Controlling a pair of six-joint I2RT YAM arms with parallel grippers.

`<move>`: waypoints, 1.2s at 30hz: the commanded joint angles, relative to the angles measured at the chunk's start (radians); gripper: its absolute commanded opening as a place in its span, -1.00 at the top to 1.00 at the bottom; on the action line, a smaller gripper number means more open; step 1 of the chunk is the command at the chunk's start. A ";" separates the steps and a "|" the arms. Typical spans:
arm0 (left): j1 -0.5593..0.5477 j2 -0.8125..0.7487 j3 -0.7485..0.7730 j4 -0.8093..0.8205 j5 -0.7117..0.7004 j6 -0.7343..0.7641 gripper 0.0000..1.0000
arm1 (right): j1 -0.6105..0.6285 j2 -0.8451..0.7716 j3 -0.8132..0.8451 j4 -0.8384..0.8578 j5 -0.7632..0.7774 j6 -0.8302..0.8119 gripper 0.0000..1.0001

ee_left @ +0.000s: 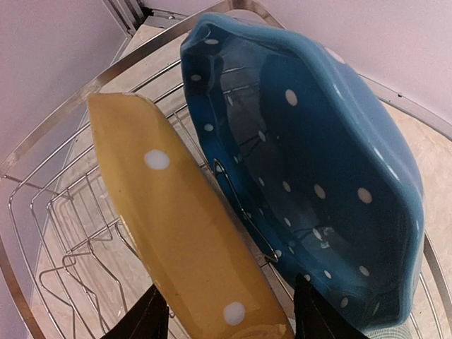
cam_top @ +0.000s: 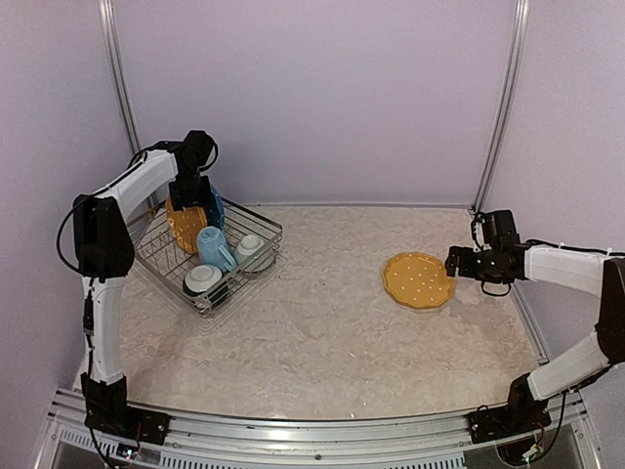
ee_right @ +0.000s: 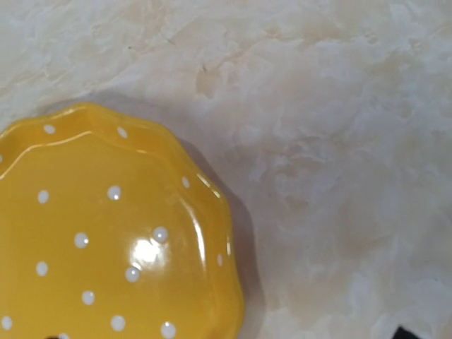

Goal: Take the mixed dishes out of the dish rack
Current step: Grab the plate from the dish rack.

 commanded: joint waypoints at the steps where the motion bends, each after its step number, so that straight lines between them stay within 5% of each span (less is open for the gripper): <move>1: 0.011 0.048 0.050 -0.058 -0.011 0.011 -0.11 | 0.019 -0.025 0.001 -0.034 0.020 -0.009 -1.00; 10: 0.011 0.086 0.103 -0.071 0.032 0.032 -0.02 | 0.026 -0.025 0.008 -0.039 0.022 -0.018 -0.99; 31: -0.007 0.041 0.161 -0.162 -0.028 0.040 0.97 | 0.039 -0.037 0.015 -0.063 0.040 -0.009 -1.00; 36: -0.025 0.018 0.194 -0.206 -0.065 0.008 1.00 | 0.042 -0.036 0.012 -0.060 0.039 -0.003 -0.99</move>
